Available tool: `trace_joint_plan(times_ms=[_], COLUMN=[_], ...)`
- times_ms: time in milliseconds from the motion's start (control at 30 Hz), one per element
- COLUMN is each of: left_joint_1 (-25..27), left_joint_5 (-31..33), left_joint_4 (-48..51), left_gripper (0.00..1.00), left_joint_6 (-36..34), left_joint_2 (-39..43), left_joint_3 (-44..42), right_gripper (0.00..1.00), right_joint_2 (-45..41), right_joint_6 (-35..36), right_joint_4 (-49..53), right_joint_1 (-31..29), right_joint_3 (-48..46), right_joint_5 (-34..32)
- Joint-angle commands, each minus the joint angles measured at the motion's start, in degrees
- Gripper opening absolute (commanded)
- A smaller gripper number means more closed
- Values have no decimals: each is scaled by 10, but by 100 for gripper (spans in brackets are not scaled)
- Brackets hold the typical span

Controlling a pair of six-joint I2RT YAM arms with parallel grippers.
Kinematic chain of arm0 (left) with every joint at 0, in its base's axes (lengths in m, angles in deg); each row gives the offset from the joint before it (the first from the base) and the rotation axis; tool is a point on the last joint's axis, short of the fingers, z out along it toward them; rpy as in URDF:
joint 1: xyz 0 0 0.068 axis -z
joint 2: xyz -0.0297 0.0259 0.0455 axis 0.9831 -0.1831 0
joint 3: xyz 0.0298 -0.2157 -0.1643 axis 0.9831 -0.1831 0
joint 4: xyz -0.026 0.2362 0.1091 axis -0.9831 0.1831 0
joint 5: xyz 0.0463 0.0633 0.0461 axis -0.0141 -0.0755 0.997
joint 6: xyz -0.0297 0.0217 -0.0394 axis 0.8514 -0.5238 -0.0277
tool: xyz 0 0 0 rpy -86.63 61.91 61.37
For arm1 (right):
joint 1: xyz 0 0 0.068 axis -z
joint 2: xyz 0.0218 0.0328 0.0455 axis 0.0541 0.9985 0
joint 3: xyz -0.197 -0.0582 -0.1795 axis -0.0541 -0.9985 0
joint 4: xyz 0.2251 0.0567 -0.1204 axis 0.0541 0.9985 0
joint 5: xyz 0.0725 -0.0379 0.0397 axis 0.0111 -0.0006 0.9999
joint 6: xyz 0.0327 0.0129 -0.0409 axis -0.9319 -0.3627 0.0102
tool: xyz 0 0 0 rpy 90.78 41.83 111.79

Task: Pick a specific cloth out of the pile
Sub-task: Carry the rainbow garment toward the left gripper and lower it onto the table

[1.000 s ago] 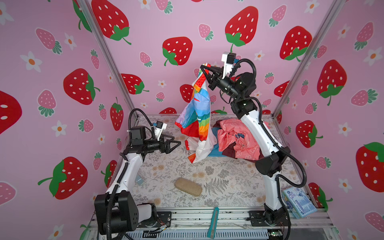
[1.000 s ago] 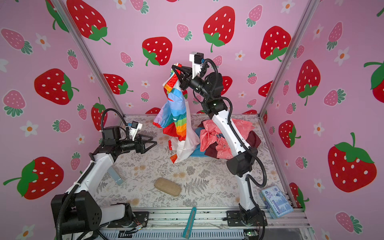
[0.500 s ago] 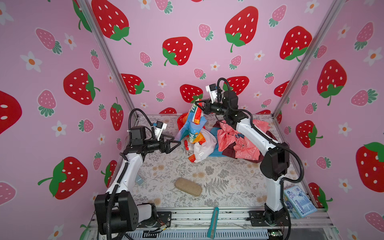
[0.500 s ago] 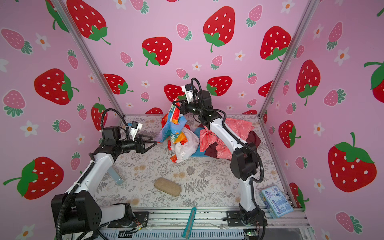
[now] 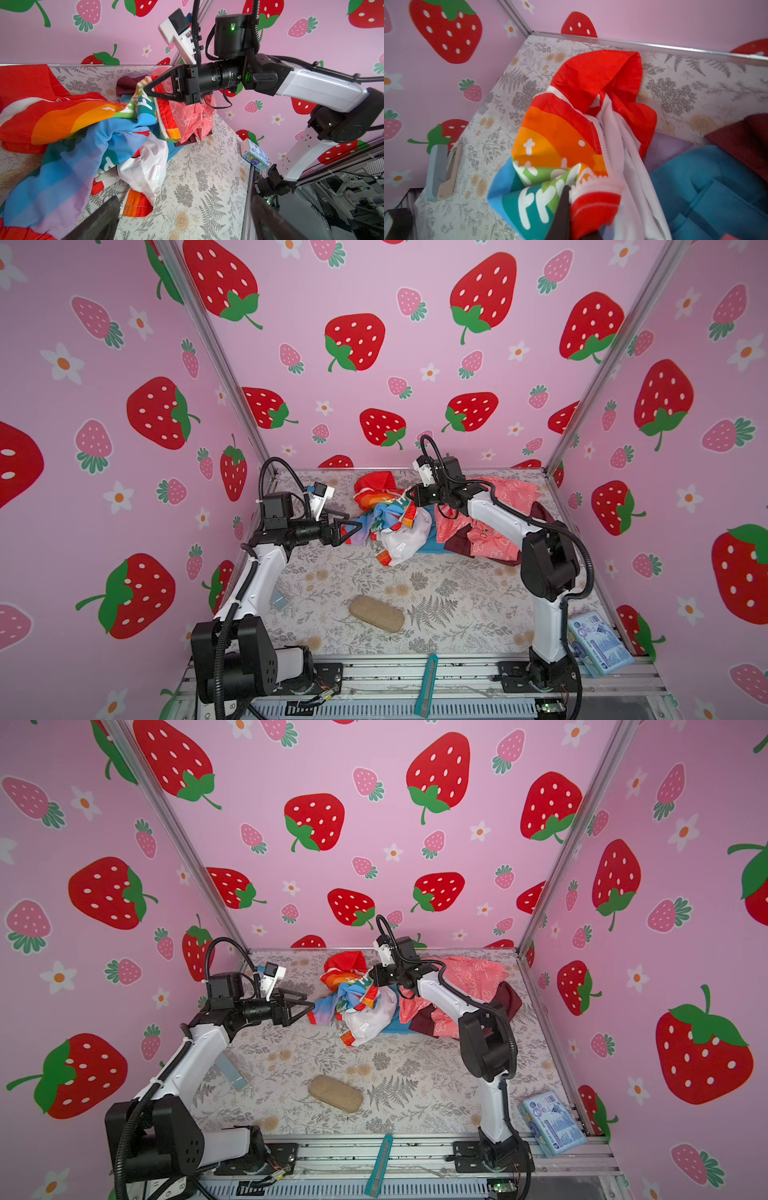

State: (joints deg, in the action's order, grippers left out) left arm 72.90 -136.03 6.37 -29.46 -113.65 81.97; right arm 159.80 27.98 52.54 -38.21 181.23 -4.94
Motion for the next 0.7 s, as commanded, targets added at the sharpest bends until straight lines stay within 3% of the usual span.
trace_joint_plan(times_ms=[0, 333, 667], left_joint_1=[-3, -3, -3], left_joint_5=[-19, -18, -13], left_joint_4=[-9, -19, -18], left_gripper=[99, 99, 99], left_joint_6=[0, 14, 15], left_joint_2=[-7, -17, -13], left_joint_3=[5, 10, 9], right_gripper=[0, 0, 0], right_joint_2=[24, 146, 195], right_joint_6=[16, -6, -27], right_joint_4=[29, -2, -37], right_joint_1=[-3, -17, -44], right_joint_3=[-27, 12, 69], right_joint_5=[-45, -9, 38])
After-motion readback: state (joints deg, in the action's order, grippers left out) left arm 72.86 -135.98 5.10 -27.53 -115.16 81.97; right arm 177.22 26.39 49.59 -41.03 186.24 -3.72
